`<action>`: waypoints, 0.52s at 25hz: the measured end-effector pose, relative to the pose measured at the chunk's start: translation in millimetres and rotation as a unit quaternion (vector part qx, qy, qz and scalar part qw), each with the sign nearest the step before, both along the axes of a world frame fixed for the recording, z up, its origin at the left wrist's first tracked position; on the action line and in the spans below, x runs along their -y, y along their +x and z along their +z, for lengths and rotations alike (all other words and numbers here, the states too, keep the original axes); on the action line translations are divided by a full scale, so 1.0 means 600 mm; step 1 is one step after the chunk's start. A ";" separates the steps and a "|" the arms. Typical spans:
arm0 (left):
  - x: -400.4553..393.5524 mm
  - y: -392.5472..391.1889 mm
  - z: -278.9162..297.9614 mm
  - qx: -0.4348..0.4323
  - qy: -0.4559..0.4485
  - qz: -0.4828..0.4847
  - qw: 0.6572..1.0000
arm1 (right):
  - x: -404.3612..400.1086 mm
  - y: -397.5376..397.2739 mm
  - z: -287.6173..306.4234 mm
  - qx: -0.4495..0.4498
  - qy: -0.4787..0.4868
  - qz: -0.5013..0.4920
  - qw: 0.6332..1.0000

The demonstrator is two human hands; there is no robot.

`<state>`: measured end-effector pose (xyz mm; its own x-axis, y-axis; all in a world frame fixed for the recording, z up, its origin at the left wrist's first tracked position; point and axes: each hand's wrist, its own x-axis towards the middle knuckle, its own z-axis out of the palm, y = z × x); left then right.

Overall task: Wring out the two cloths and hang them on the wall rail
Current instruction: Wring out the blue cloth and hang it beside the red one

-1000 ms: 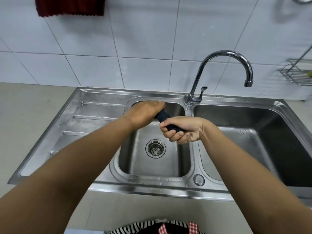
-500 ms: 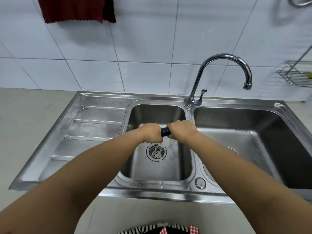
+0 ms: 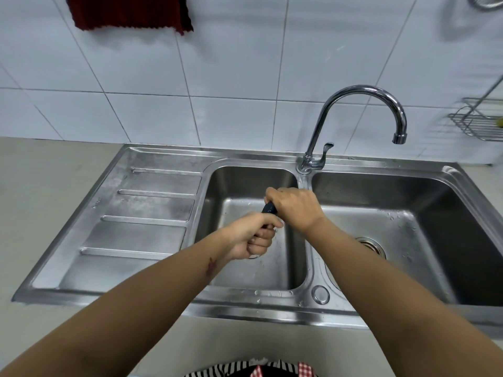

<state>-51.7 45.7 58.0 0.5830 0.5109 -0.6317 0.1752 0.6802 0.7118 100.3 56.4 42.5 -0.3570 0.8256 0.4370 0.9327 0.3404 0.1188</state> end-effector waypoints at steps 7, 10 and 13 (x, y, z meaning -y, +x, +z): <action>-0.030 -0.005 0.005 -0.147 0.231 -0.066 0.959 | -0.009 -0.003 0.004 -0.058 -0.152 -0.091 0.983; -0.073 -0.033 0.013 -0.376 0.477 -0.214 0.765 | -0.012 -0.015 0.009 -0.157 -0.348 -0.138 0.914; -0.094 -0.048 0.015 -0.428 0.608 -0.225 0.630 | -0.014 -0.032 0.026 -0.354 -0.523 -0.113 0.767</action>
<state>-80.4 101.9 67.3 0.5537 0.8249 -0.1134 0.8286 -0.5324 0.1732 81.1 64.6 58.1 -0.1324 0.8620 -0.4892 0.6870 -0.2760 -0.6722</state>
